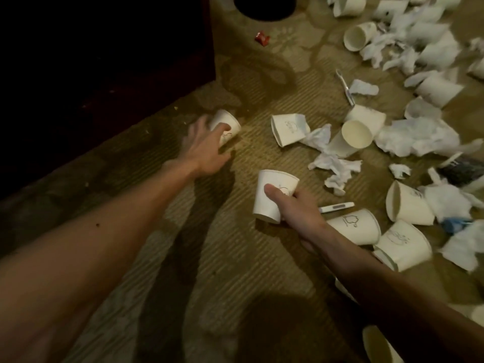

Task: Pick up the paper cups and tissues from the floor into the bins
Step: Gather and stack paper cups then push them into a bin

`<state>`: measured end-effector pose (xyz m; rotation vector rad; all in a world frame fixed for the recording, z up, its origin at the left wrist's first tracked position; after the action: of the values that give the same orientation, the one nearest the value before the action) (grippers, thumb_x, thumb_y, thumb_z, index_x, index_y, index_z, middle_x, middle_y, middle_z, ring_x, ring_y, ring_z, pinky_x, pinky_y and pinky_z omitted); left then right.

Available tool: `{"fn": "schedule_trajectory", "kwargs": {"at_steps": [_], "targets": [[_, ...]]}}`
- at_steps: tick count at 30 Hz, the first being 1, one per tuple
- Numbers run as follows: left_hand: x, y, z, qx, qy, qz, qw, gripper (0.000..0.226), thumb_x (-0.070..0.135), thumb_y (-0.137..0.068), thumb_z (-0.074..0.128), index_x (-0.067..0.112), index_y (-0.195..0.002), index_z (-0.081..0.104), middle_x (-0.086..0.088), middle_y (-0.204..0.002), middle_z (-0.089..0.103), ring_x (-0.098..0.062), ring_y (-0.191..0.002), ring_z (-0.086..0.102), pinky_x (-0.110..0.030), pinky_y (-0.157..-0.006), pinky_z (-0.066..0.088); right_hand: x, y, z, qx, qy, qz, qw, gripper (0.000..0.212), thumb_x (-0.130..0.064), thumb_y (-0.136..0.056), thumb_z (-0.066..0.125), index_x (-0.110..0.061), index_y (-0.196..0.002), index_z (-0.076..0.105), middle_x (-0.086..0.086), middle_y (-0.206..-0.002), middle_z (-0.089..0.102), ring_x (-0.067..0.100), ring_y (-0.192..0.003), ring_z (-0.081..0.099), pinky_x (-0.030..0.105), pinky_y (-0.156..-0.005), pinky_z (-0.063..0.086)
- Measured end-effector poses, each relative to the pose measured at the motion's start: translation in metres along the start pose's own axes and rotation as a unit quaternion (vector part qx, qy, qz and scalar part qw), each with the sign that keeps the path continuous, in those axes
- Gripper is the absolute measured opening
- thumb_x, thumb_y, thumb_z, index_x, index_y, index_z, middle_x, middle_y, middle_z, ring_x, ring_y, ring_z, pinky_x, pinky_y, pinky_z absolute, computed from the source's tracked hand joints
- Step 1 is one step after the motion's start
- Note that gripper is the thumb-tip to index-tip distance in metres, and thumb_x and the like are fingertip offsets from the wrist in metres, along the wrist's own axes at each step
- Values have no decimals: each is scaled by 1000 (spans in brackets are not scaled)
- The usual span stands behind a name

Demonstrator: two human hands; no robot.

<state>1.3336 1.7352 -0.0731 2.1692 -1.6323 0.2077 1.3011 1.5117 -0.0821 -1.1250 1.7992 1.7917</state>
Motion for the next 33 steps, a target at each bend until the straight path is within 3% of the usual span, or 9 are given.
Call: {"fn": "schedule_trajectory", "kwargs": {"at_steps": [4,8,14,17,20,25,28,31,33], "targets": [[-7,-21,14,-56,19,-44,997,49,38,-93,63,31,-137,44,-17,-153,21,-42,-135,32,-51,-110,33,3,4,-7,-16,-41,-2,999,41,-35,-82,78,-11,-113,67,9,-98,74,16,-78,73,25,-55,54],[-17,-20,25,-9,29,-53,998,25,28,-98,57,26,-122,52,-19,-139,33,-43,-121,42,-48,-99,39,10,11,-12,-27,-69,-1,997,43,-34,-81,79,-10,-114,66,11,-100,74,14,-73,73,24,-53,53],[-14,16,31,-2,100,6,995,16,17,-97,56,27,-109,54,-16,-138,38,-35,-118,45,-45,-94,43,19,23,-20,-45,-71,5,996,51,-42,-78,79,-11,-118,66,7,-98,75,13,-74,73,25,-53,54],[10,53,36,-40,238,19,970,28,16,-90,67,24,-105,44,-9,-114,56,-20,-88,54,-36,-71,50,21,33,-26,-46,-122,12,991,63,-42,-75,81,-13,-127,59,7,-107,75,22,-92,73,41,-73,61],[38,92,40,-80,384,-20,920,52,13,-80,79,25,-112,40,5,-97,57,-7,-69,62,-17,-50,49,26,50,-41,-36,-196,-1,980,62,-30,-75,83,-9,-127,56,11,-105,75,23,-89,74,34,-60,58],[86,132,43,-205,480,-45,852,78,10,-81,77,30,-143,33,-6,-106,65,-13,-79,71,-19,-61,54,29,79,-83,-39,-254,-51,965,57,-25,-71,80,-8,-121,60,11,-103,75,24,-91,74,32,-63,58],[104,141,44,-230,446,-19,865,85,17,-79,79,31,-148,32,-7,-108,64,-10,-70,68,-22,-63,53,27,82,-102,-62,-269,-65,959,68,-25,-68,78,-4,-129,55,17,-114,71,30,-103,70,41,-74,60],[115,141,46,-232,415,-3,880,97,25,-74,83,40,-151,26,-2,-111,57,-15,-84,70,-27,-71,57,27,76,-112,-93,-257,-60,960,80,-28,-65,82,-5,-134,51,21,-122,66,37,-114,64,55,-96,49],[124,141,47,-219,396,-6,891,102,28,-73,85,45,-152,23,0,-115,54,-20,-93,69,-33,-78,60,28,73,-117,-112,-248,-56,961,83,-30,-62,84,-7,-135,50,21,-122,66,37,-111,65,54,-93,49]]}}
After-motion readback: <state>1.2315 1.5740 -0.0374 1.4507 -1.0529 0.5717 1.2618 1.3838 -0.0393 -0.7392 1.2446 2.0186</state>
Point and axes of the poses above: each hand's wrist, its own y-axis away from the middle knuckle, its own z-axis out of the palm, x = y × z, the point moved 1 cm from there along -y, towards the middle knuckle
